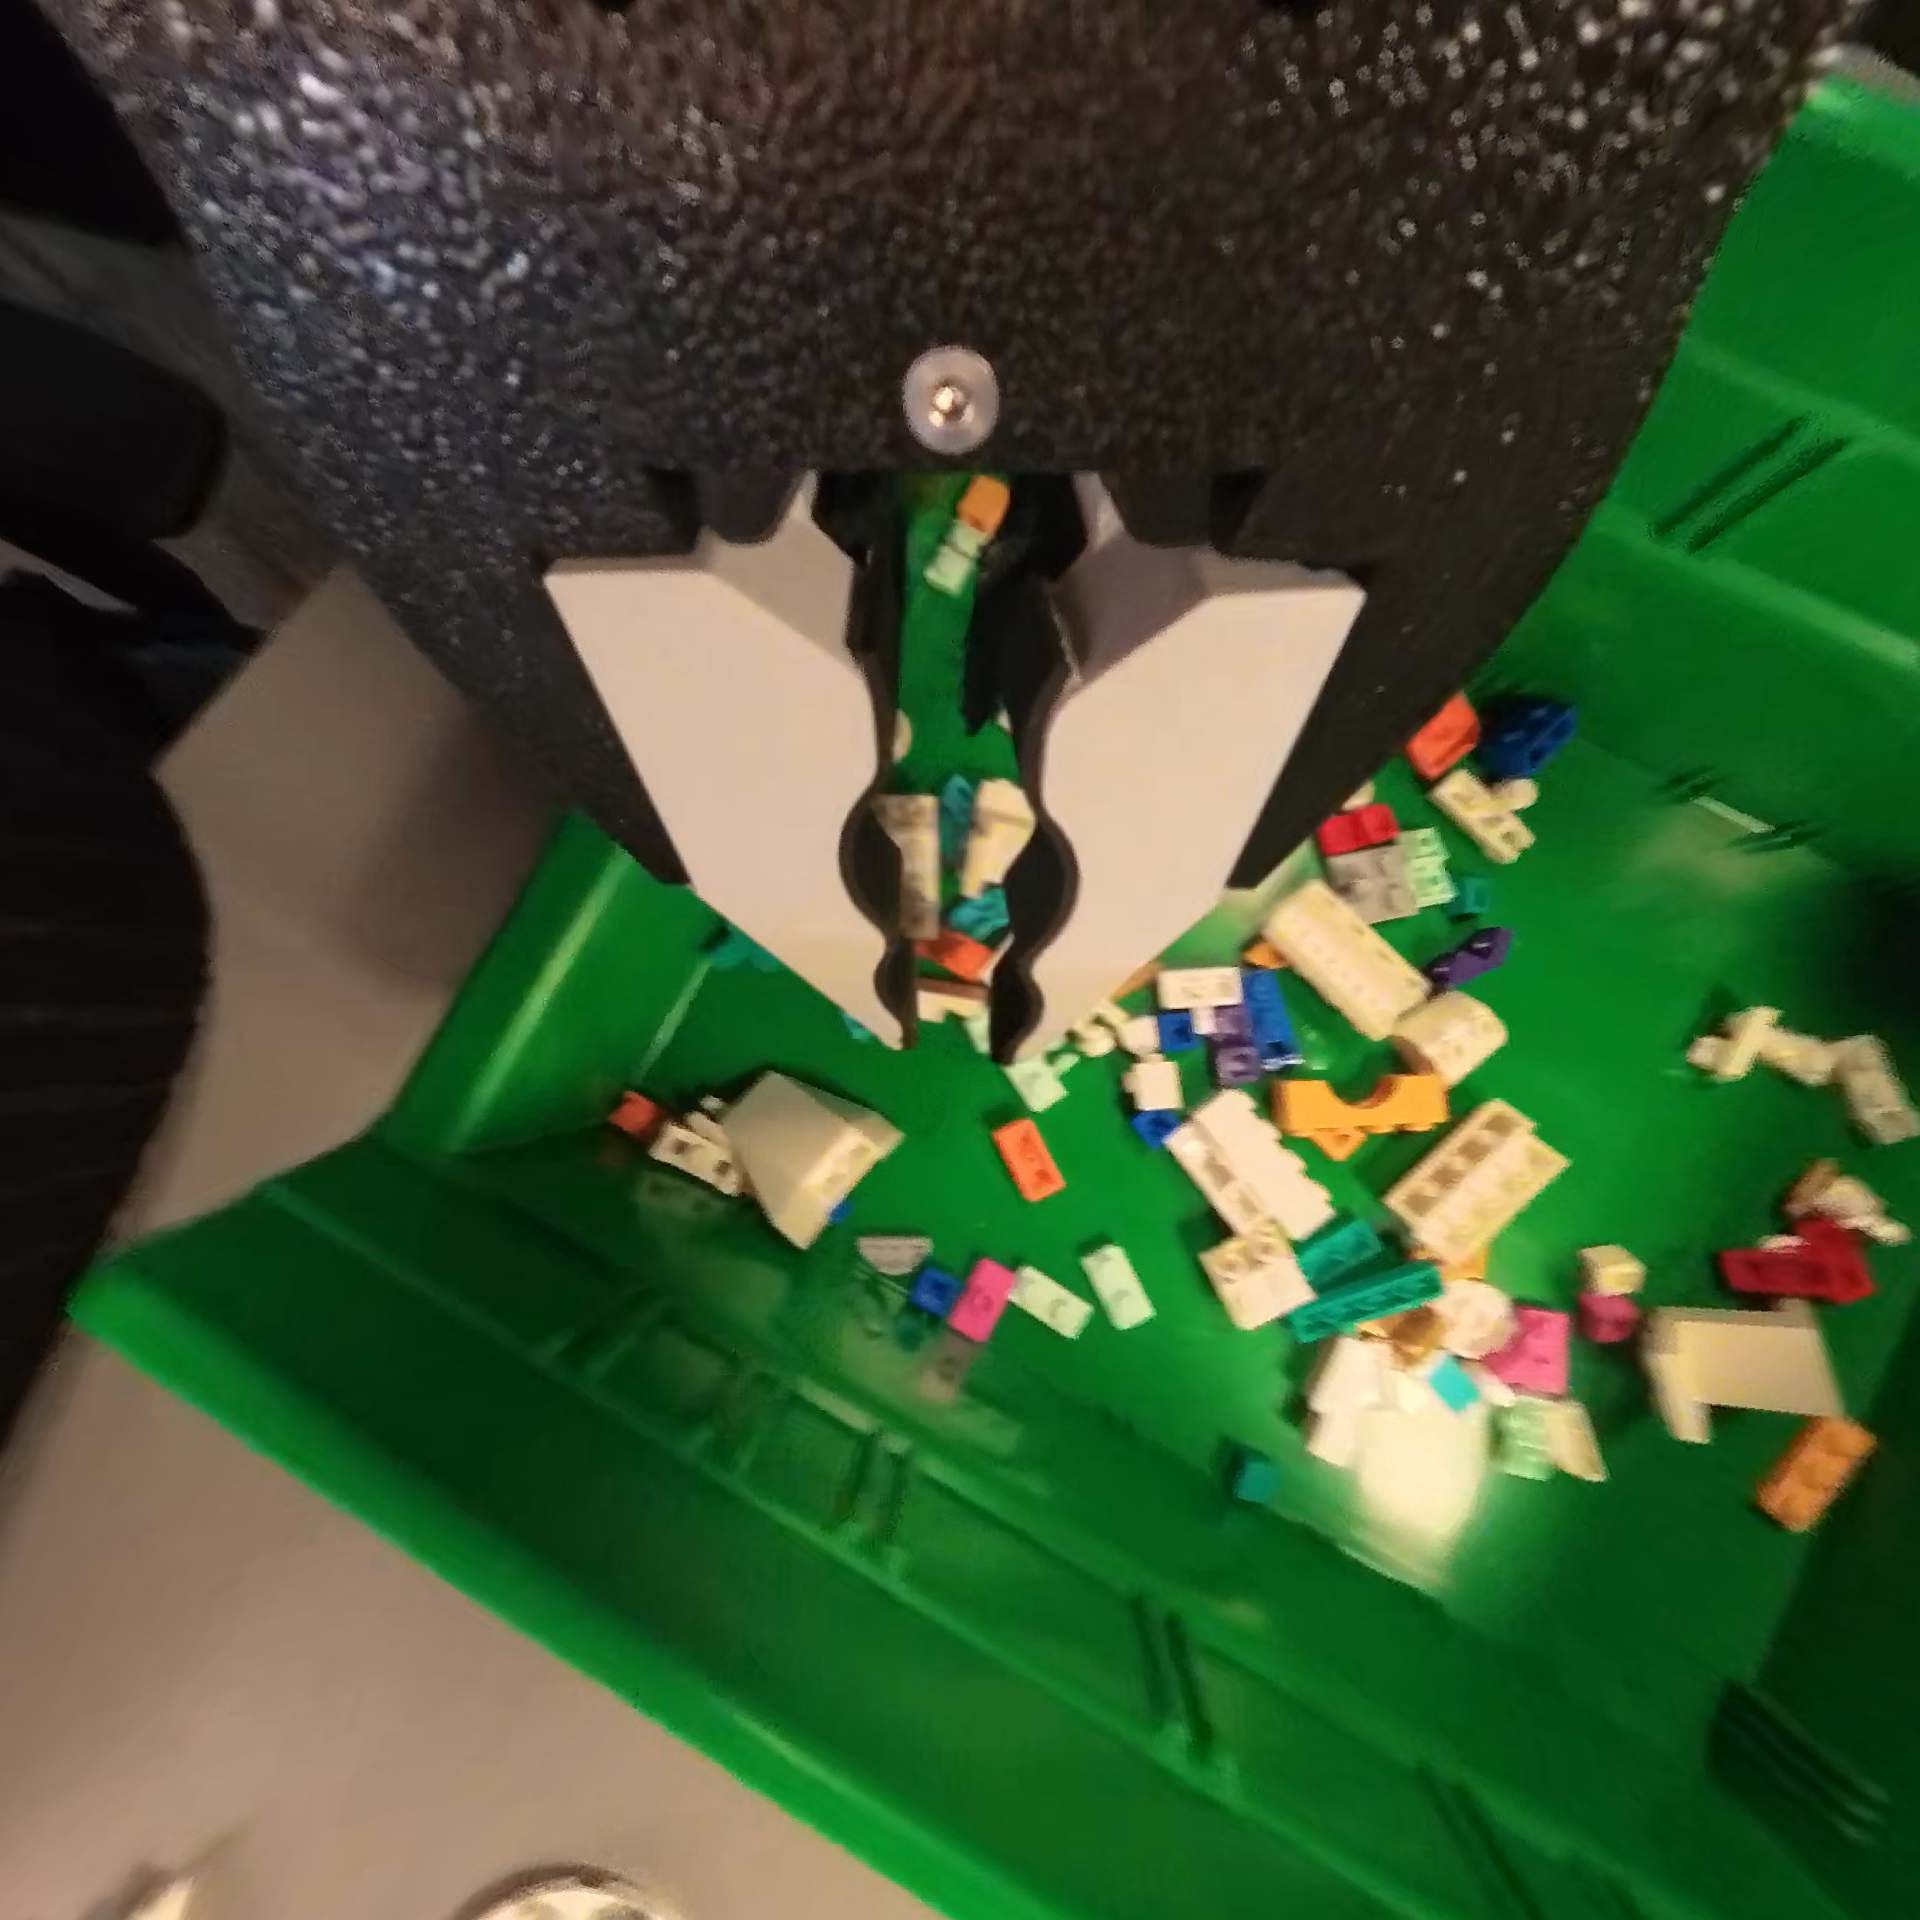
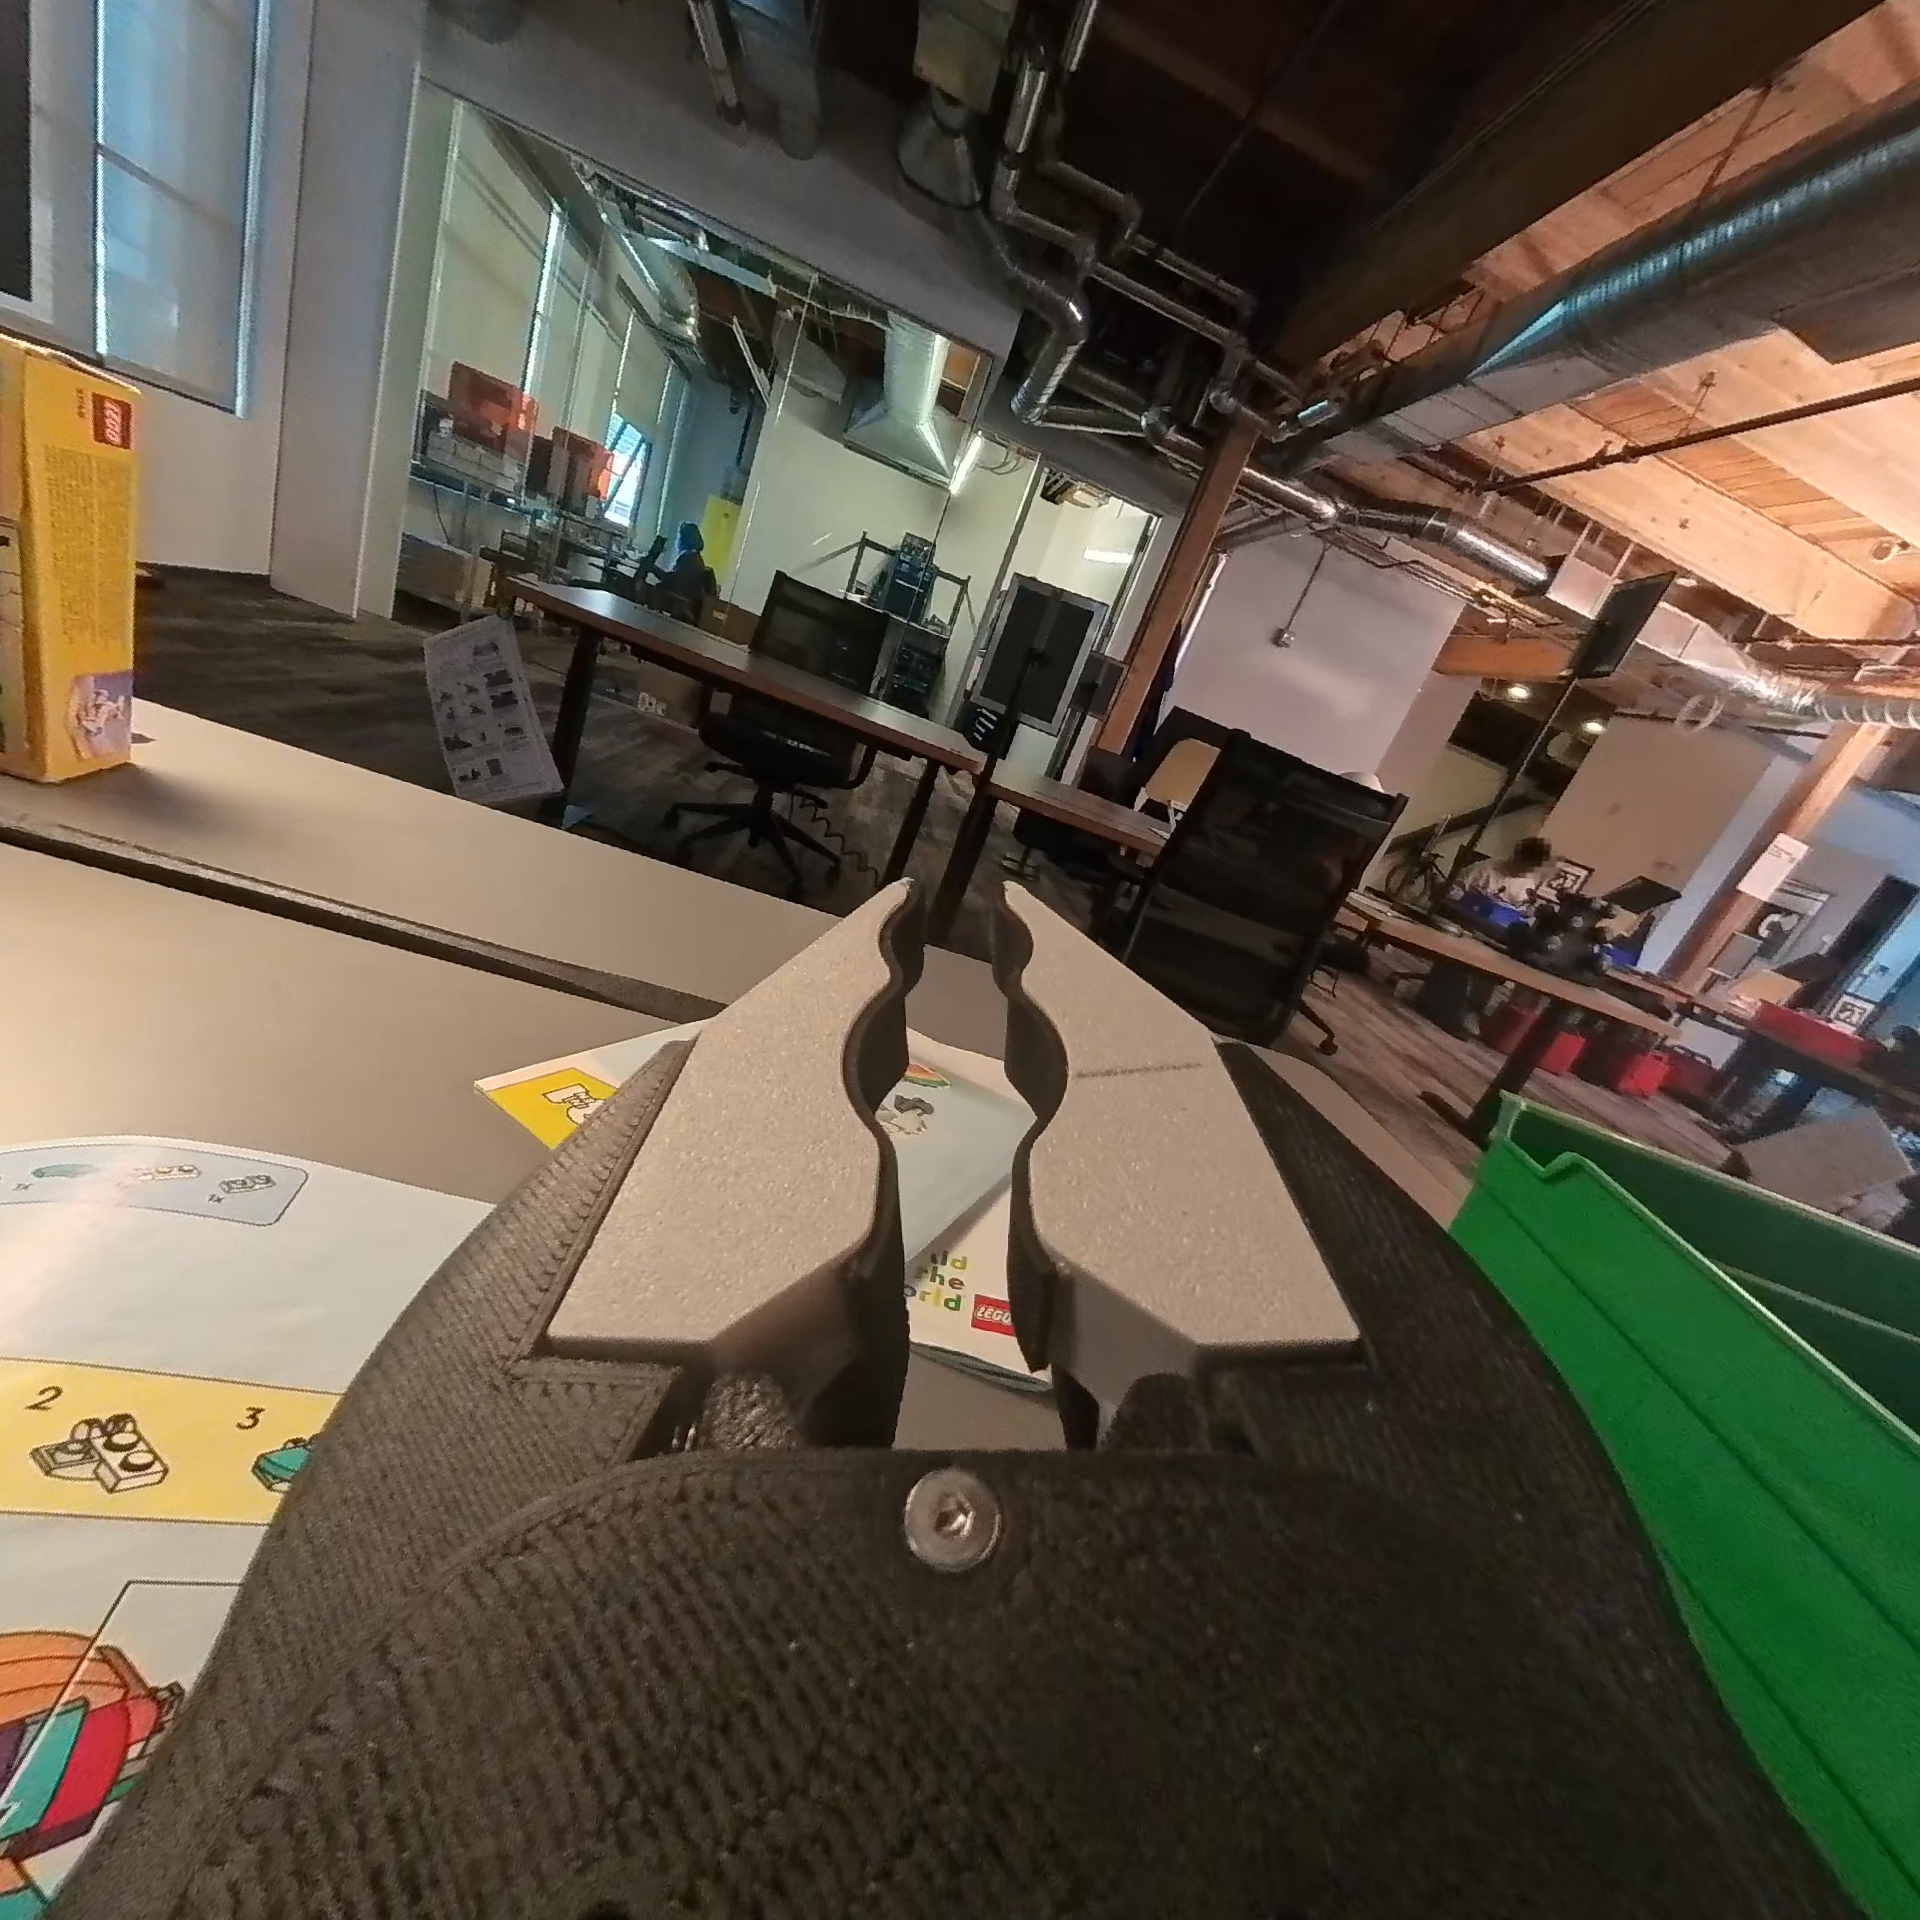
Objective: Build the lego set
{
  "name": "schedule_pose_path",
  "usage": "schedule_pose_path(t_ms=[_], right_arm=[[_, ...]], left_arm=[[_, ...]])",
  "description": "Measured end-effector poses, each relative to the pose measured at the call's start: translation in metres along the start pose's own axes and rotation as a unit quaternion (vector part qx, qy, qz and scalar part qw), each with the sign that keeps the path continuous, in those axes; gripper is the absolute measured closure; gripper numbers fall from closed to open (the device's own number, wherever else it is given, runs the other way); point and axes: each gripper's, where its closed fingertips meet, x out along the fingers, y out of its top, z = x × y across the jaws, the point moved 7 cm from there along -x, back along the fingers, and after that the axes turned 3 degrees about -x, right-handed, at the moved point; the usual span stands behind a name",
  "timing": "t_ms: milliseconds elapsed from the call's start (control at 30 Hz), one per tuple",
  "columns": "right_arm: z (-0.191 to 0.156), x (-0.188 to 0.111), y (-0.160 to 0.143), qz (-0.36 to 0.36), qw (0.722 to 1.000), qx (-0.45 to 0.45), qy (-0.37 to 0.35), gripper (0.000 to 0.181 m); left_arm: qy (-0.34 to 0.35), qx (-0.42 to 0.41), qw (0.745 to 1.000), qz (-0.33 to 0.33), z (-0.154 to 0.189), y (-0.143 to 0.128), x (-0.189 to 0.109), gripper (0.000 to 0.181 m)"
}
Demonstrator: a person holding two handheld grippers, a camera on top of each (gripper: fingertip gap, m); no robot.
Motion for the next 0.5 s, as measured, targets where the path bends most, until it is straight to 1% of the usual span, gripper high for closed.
schedule_pose_path(t_ms=[33, 100, 167, 233, 367, 500], right_arm=[[0.000, 0.000, 0.000, 0.000, 1.000, 0.000, 0.000, 0.171], [0.000, 0.000, 0.000, 0.001, 1.000, 0.001, 0.001, 0.171], [0.000, 0.000, 0.000, 0.001, 1.000, 0.002, 0.001, 0.171], [0.000, 0.000, 0.000, 0.002, 1.000, 0.003, 0.002, 0.171], [0.001, 0.000, 0.000, 0.003, 1.000, 0.006, 0.002, 0.171], [0.001, 0.000, 0.000, 0.004, 1.000, 0.008, 0.003, 0.171]], left_arm=[[0.025, -0.005, 1.000, 0.009, -0.006, 0.002, 0.000, 0.166], [0.065, -0.012, 0.998, 0.024, -0.018, 0.007, 0.001, 0.161], [0.084, -0.024, 0.995, 0.044, -0.027, 0.014, 0.003, 0.160], [0.088, -0.044, 0.994, 0.048, -0.034, 0.019, 0.008, 0.156], [0.088, -0.072, 0.993, 0.024, -0.045, 0.022, 0.019, 0.146], [0.074, -0.082, 0.994, 0.007, -0.047, 0.022, 0.029, 0.148]])
